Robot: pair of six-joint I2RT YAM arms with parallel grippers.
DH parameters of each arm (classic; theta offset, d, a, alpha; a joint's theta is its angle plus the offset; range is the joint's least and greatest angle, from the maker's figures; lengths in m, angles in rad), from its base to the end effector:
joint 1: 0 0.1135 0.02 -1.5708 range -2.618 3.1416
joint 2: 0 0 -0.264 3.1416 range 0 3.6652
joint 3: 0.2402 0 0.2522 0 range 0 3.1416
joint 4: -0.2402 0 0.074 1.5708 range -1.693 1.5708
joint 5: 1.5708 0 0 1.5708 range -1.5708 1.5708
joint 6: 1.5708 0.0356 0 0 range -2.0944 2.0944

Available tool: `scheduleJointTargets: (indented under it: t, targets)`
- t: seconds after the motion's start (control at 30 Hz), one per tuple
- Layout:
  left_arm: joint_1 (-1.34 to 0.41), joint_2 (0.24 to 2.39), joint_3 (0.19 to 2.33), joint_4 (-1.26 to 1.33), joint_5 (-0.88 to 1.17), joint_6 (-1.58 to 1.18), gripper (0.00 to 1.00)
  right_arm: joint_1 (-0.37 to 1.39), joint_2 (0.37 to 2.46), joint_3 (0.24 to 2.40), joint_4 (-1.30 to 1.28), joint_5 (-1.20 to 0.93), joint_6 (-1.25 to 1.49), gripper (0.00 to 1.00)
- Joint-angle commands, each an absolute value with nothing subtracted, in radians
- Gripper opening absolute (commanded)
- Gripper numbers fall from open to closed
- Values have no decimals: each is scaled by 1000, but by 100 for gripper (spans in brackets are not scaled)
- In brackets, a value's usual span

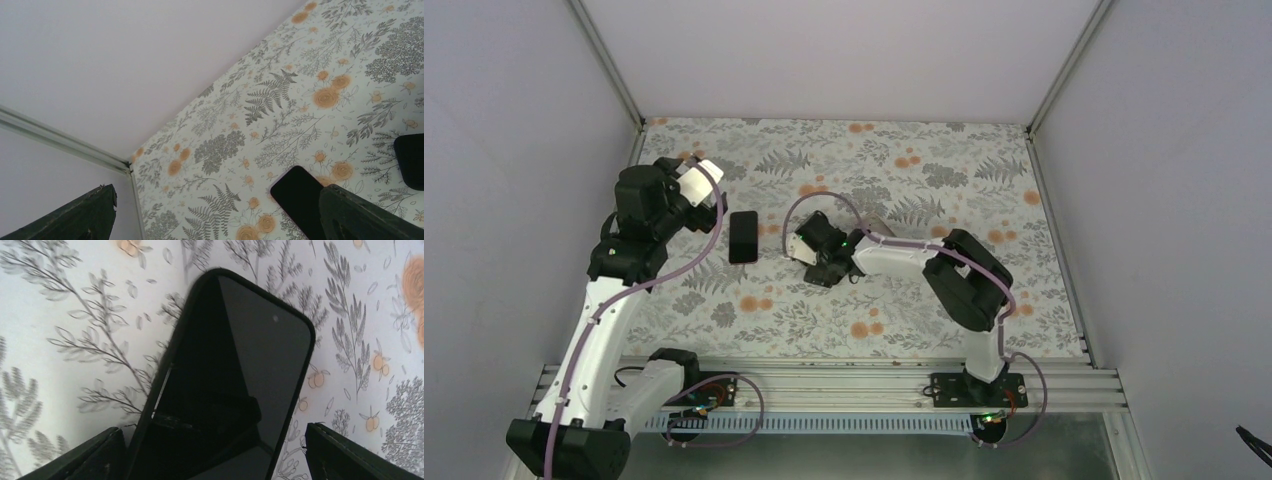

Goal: Take the phone out of the phone case
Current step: Pick up the phone at the center of the board.

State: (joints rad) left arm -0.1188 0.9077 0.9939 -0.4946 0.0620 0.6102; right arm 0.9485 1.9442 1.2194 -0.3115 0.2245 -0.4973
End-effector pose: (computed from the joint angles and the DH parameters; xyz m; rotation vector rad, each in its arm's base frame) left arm 0.1953 -0.0255 0.3589 0.7462 1.8421 0.2577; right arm 0.2366 0.3162 0.1483 -1.6406 1.9796 -0.1250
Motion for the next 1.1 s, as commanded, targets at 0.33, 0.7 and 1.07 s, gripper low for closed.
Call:
scheduleJointTargets:
  t: [0.33,0.7,1.07]
  targets:
    - [-97,910,975,-488,139,591,100,782,2118,1467,-624,-17,-539,90]
    - [-83,912,966,-528,213,621,100,747,2236,1595,-824,-163,-647,90]
    - [-62,965,959,-529,282,611,100,688,2209,1419,-801,-113,-656,90]
